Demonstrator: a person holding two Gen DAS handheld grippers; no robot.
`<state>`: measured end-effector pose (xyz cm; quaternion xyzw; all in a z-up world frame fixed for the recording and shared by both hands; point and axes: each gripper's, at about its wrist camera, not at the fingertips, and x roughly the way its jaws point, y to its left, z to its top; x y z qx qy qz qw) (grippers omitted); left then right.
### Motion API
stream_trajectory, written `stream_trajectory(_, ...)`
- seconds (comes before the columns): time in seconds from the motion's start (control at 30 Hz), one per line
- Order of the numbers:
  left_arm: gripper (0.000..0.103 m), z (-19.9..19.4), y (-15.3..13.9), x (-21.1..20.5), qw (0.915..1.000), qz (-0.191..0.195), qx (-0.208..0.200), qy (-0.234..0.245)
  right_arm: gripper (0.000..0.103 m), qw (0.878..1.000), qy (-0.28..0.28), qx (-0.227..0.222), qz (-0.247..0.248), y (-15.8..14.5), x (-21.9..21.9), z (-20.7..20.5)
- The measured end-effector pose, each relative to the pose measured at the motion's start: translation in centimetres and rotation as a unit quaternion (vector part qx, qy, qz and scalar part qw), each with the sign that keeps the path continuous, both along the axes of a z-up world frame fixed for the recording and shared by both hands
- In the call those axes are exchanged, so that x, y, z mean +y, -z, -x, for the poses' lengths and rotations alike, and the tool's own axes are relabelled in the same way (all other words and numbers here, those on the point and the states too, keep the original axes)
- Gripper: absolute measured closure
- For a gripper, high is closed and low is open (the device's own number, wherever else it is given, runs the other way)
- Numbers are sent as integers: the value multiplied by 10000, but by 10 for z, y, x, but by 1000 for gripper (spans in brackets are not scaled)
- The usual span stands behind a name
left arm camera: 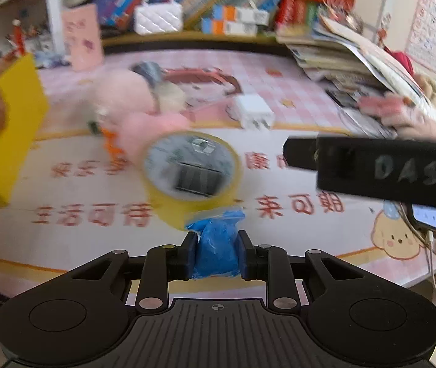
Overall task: Organize objects
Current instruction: 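Grasp the blue item with the left tool while the right tool grasps the tape roll, then lift and carry the blue item and tape roll toward the yellow box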
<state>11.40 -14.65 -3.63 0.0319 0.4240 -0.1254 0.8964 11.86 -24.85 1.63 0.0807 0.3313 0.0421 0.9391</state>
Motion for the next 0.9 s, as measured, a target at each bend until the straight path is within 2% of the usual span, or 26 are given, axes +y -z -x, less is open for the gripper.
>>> stream_trajectory(0.1,78,4,-3,24,9989,-39,74,-467,9,9988,-498,-11,29,4,15,-9)
stream_trajectory(0.27,78,14,-6,66,9908,-66,186,-1342,3,9883,-1513,57,203,16,52,-33)
stream_trajectory(0.4,78,26,-14,90,9854,-81,95,-1697,2,9747,-2086,171,781,32,85,-52)
stream_trajectory(0.47,78,31,-17,94,9845,-76,63,-1750,2,9696,-2183,204,1086,41,97,-60)
stream_trajectory(0.57,78,35,-20,99,9834,-44,51,-1813,4,9663,-2210,327,1278,51,102,-70)
stream_trajectory(0.63,78,38,-22,103,9832,-26,29,-1827,10,9648,-2218,413,1350,54,103,-76)
stream_trajectory(0.67,78,39,-22,104,9830,-7,23,-1836,21,9646,-2204,439,1379,55,103,-77)
stream_trajectory(0.73,78,39,-24,107,9830,53,0,-1834,21,9663,-2147,423,1353,53,101,-81)
stream_trajectory(0.9,78,35,-28,110,9847,187,-80,-1730,21,9735,-1961,-125,1168,28,97,-71)
